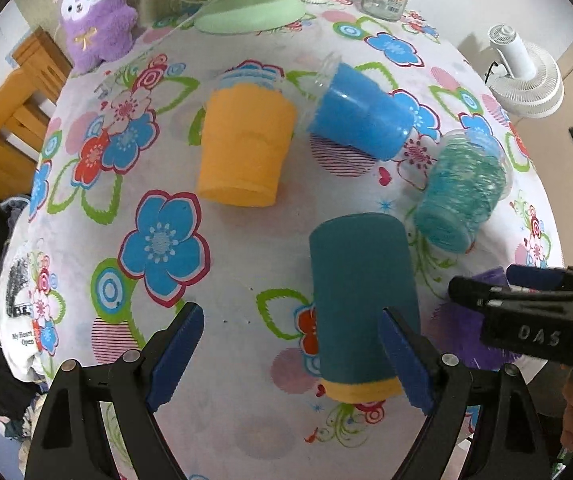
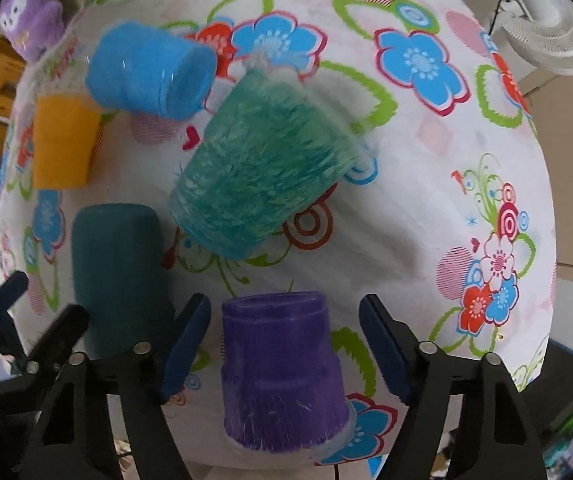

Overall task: Flip cup upside down
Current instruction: 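Close the right tool on the purple cup while the left tool releases it, then lower the purple cup rim-down onto the tablecloth with the right tool, then open the right tool and pull it back from the purple cup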

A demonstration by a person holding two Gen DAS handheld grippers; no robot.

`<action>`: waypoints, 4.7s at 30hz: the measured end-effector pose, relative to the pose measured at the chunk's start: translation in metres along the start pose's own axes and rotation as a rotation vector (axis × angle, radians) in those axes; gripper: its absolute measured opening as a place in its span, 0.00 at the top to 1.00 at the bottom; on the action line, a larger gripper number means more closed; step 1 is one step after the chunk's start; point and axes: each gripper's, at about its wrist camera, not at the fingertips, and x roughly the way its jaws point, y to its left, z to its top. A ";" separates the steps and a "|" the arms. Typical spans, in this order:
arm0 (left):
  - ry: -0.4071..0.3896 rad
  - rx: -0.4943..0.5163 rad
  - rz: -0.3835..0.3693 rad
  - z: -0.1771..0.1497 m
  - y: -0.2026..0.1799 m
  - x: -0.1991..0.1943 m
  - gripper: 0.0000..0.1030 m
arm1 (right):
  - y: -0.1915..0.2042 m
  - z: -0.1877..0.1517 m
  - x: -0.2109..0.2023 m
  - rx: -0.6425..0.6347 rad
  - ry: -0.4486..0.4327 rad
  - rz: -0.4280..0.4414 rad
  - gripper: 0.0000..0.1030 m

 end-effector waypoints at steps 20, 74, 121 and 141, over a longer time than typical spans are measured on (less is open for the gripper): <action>-0.042 -0.009 -0.044 0.000 0.002 -0.029 0.11 | 0.009 -0.021 -0.051 -0.038 -0.190 0.083 0.45; -0.233 -0.069 0.008 -0.043 0.033 -0.016 0.07 | 0.016 -0.075 -0.024 -0.213 -0.824 0.166 0.44; -0.375 -0.156 -0.005 -0.070 0.012 -0.198 0.01 | 0.020 -0.137 -0.215 -0.184 -0.703 0.114 0.08; -0.413 -0.151 -0.021 -0.075 0.006 -0.209 0.00 | 0.010 -0.148 -0.221 -0.147 -0.738 0.068 0.06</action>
